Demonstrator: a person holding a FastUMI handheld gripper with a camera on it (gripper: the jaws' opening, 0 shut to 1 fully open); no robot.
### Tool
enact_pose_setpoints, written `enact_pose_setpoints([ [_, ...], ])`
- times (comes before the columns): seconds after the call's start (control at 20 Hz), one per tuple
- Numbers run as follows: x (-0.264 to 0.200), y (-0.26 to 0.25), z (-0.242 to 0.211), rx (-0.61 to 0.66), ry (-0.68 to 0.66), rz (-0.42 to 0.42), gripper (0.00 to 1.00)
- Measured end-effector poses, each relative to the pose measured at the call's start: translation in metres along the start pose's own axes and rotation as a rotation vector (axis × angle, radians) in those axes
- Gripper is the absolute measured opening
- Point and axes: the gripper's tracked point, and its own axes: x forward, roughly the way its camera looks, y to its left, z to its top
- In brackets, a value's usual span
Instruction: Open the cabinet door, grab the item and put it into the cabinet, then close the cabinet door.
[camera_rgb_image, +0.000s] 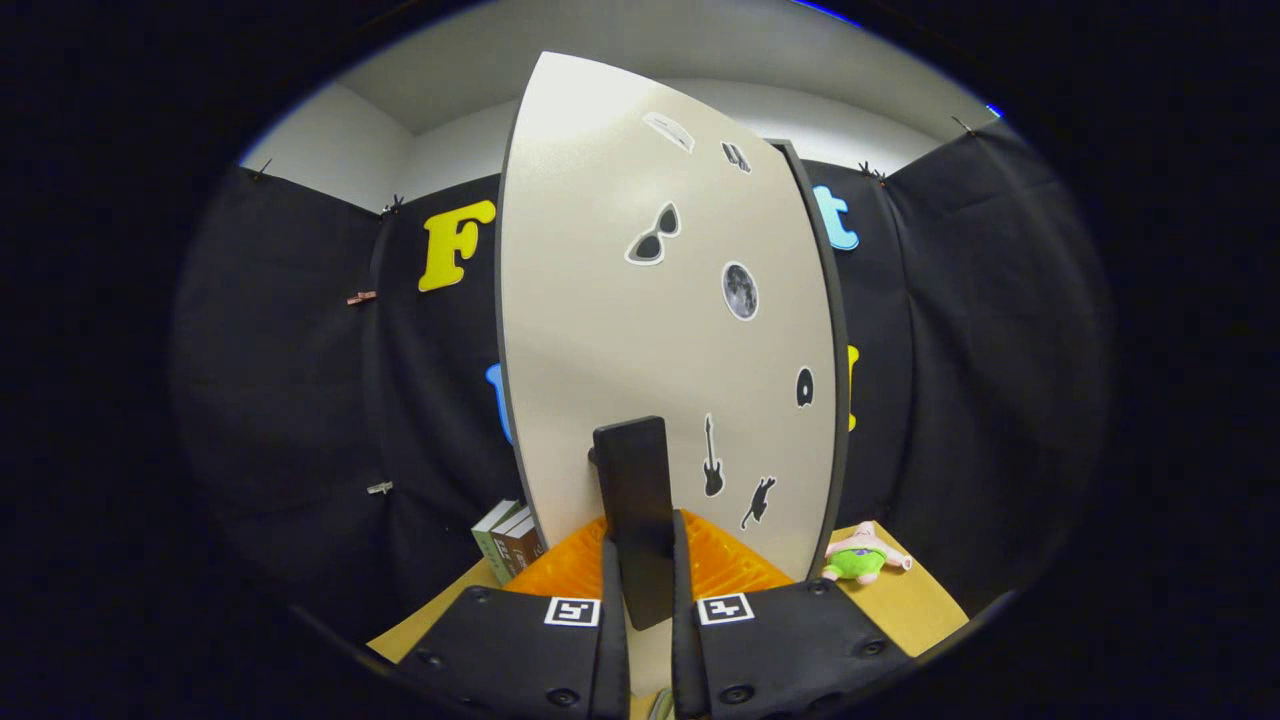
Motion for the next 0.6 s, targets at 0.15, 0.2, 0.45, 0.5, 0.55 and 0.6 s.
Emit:
enact_pose_setpoints([
  [0.15,-0.009,-0.014,0.003,0.009,-0.008,-0.042,0.2],
  [0.2,-0.012,-0.018,0.004,0.005,-0.012,-0.055,0.2],
  [0.45,-0.02,-0.039,0.005,-0.007,-0.02,-0.112,0.15],
  [0.5,-0.021,-0.044,0.006,-0.012,-0.021,-0.127,0.15],
  [0.55,-0.022,-0.049,0.006,-0.011,-0.025,-0.142,0.15],
  [0.6,-0.023,-0.052,0.006,-0.006,-0.028,-0.157,0.15],
])
